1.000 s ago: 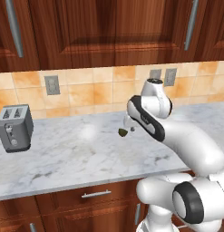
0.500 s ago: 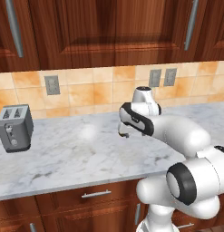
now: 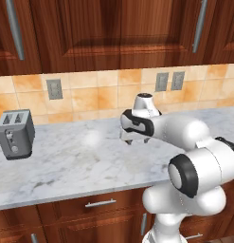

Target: Place the kiwi in the correct fridge rack based on whether it is a fruit or vegetable. Finally, close the fridge door.

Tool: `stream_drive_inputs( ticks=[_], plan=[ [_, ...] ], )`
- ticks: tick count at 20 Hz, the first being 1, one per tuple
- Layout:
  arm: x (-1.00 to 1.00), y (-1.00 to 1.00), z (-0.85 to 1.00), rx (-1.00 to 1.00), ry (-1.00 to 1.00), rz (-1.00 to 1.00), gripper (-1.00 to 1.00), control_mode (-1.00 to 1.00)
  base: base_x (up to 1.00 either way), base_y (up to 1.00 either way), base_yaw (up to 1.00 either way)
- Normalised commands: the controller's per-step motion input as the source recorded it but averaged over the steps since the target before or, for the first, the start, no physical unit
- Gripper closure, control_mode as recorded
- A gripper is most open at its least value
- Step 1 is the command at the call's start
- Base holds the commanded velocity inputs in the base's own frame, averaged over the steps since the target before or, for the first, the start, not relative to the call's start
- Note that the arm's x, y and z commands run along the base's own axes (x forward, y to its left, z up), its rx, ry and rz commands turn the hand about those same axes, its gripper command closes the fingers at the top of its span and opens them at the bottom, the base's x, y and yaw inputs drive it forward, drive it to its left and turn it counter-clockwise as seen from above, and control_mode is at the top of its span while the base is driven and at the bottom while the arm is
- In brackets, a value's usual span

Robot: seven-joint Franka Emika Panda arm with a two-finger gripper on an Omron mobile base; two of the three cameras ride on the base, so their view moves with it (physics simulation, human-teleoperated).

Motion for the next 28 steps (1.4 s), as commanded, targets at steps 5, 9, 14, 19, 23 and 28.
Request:
stream_drive_inputs(
  ticks=[5,9,14,19,23,28],
  plan=[
    [0.3,0.0,-0.3,-0.01,0.0,0.0,-1.0,-1.0,0.0,0.0,0.0],
    [0.2,0.0,-0.09,0.0,0.0,0.0,-1.0,-1.0,0.0,0.0,0.0],
    [0.29,0.0,-0.13,0.0,0.0,0.0,-1.0,-1.0,0.0,0.0,0.0],
    [0.34,0.0,-0.18,0.0,0.0,0.0,-1.0,-1.0,0.0,0.0,0.0],
    [0.3,0.0,-0.13,0.0,0.0,0.0,-1.0,-1.0,0.0,0.0,0.0],
    [0.34,0.0,-0.17,-0.02,0.0,0.0,-1.0,-1.0,0.0,0.0,0.0]
  ],
)
